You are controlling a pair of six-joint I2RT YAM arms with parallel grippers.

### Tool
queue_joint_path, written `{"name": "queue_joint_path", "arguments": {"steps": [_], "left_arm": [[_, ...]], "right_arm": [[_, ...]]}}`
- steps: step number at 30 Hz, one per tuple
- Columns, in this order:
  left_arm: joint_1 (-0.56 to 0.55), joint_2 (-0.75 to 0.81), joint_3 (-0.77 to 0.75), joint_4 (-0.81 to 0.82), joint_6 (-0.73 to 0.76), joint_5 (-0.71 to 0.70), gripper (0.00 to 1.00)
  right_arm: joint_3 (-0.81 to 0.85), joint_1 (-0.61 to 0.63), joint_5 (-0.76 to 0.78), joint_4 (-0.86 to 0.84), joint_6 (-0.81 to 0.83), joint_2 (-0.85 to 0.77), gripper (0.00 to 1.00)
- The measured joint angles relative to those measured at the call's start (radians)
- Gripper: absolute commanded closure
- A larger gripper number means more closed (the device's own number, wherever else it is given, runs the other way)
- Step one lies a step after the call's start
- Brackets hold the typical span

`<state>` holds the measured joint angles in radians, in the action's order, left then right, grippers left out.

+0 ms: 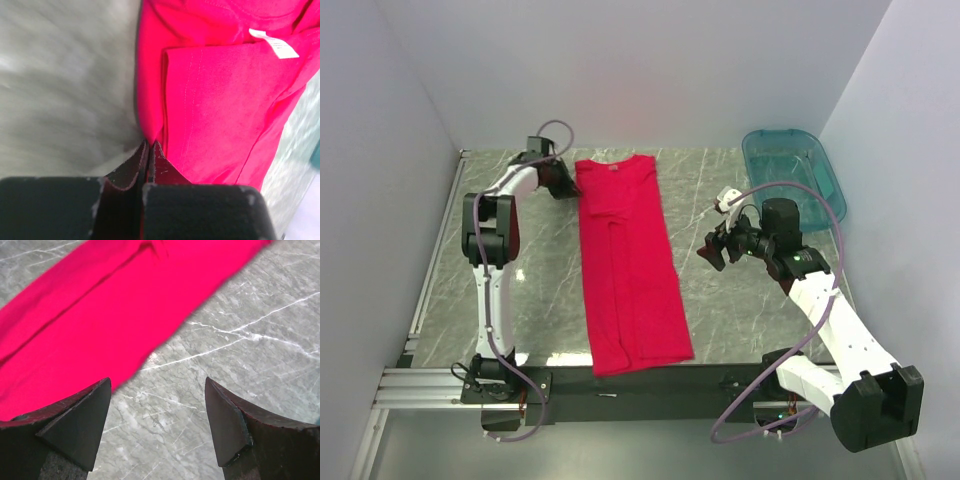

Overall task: Fold and stack the t-shirts
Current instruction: Fold the tshirt

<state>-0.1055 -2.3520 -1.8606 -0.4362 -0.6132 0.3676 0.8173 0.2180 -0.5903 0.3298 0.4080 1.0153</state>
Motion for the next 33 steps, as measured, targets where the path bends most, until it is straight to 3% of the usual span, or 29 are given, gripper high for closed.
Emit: {"name": "queue_joint_path", "arguments": {"steps": [8, 9, 10, 13, 17, 19, 24, 26, 29, 31, 33], "left_arm": [[0.116, -0.103, -0.187, -0.025, -0.035, -0.032, 0.98], [0.124, -0.114, -0.203, -0.028, -0.037, -0.030, 0.93], [0.131, -0.122, -0.217, -0.033, -0.036, -0.026, 0.79], [0.148, -0.132, -0.232, -0.044, -0.025, -0.021, 0.52], [0.154, -0.107, -0.212, -0.040, 0.004, -0.023, 0.42], [0.153, -0.036, -0.132, -0.035, 0.039, -0.050, 0.41], [0.137, 0.341, 0.224, 0.031, 0.201, -0.153, 0.33], [0.087, 0.623, 0.467, 0.187, 0.321, -0.201, 0.01], [-0.129, 1.065, 0.815, 0.462, 0.521, -0.257, 0.01], [-0.316, 1.339, 0.993, 0.590, 0.644, -0.200, 0.01], [-0.338, 1.527, 1.079, 0.599, 0.726, -0.172, 0.02]], "right_arm": [[0.000, -0.011, -0.005, 0.001, 0.001, 0.000, 0.19], [0.000, -0.013, -0.006, 0.002, 0.002, 0.000, 0.18], [0.000, -0.014, -0.007, 0.004, 0.004, 0.000, 0.18], [0.000, -0.014, -0.026, 0.019, 0.022, 0.000, 0.18], [0.000, -0.015, -0.087, 0.059, 0.085, 0.000, 0.16], [-0.002, -0.014, -0.143, 0.090, 0.158, -0.001, 0.09], [-0.089, 0.039, -0.309, 0.151, 0.468, -0.029, 0.08], [-0.101, 0.108, -0.335, 0.195, 0.552, 0.016, 0.08], [-0.085, 0.337, -0.233, 0.176, 0.592, 0.154, 0.07], [-0.100, 0.468, -0.141, 0.135, 0.585, 0.206, 0.05], [-0.117, 0.532, -0.080, 0.119, 0.587, 0.210, 0.06]]}}
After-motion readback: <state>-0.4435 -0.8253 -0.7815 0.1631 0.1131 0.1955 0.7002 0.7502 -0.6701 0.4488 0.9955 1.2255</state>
